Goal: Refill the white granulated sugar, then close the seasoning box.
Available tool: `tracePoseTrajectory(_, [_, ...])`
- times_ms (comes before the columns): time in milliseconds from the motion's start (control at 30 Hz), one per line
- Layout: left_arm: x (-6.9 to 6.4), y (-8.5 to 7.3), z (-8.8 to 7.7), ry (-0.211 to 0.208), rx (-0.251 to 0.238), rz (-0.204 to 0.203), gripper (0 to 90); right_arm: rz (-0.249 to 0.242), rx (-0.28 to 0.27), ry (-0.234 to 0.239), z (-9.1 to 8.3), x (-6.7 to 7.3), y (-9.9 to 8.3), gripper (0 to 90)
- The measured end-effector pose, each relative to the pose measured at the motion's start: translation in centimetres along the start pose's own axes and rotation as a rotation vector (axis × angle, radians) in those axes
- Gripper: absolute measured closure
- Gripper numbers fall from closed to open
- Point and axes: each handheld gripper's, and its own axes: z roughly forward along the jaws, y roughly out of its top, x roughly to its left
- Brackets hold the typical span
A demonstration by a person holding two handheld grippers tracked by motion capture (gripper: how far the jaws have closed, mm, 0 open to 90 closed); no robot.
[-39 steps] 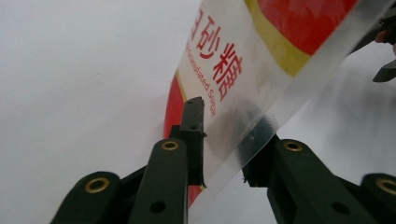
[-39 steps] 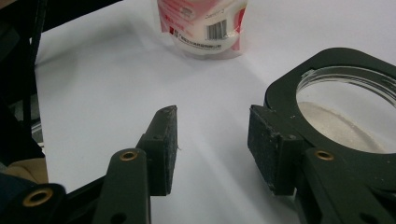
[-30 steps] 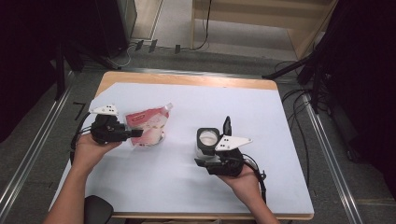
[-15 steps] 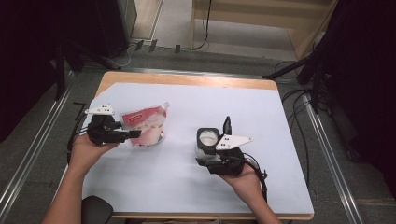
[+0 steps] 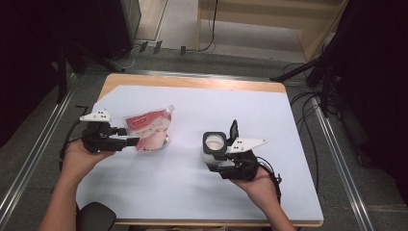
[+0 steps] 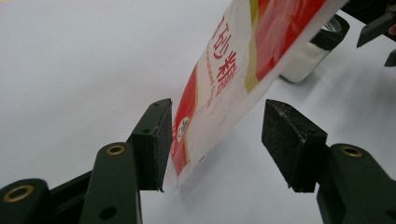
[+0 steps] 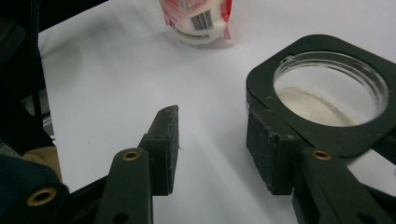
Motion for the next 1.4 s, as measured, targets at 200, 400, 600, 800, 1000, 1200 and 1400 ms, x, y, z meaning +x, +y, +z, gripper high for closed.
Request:
tracePoseTrajectory(200, [0.3, -0.4, -0.5, 0.016, 0.011, -0.018, 44.6, 0.007, 0.0, -0.018, -1.7, -0.4, -0.5, 57.9])
tracePoseTrajectory(400, [0.4, -0.4, -1.0, 0.027, 0.011, -0.015, 44.6, 0.033, -0.016, -0.028, -3.2, -1.2, -0.9, 60.8])
tracePoseTrajectory(600, [0.8, -0.6, -1.4, 0.03, 0.017, -0.027, 44.7, 0.052, -0.015, -0.041, -4.2, -1.4, -1.2, 63.3])
tracePoseTrajectory(800, [1.3, -0.9, -2.2, 0.056, 0.004, -0.038, 44.9, 0.07, -0.023, -0.059, -5.0, -2.1, -1.4, 70.0])
tracePoseTrajectory(1000, [1.8, -1.3, -3.3, 0.078, -0.035, -0.048, 43.5, 0.087, -0.019, -0.069, -5.4, -2.7, -1.5, 83.9])
tracePoseTrajectory(1200, [2.2, -1.4, -3.1, 0.121, -0.04, -0.054, 43.0, 0.113, -0.011, -0.098, -5.7, -3.8, -1.7, 90.0])
tracePoseTrajectory(1400, [2.6, -1.6, -2.6, 0.145, -0.027, -0.076, 41.8, 0.144, -0.027, -0.132, -4.9, -4.9, -1.5, 90.0])
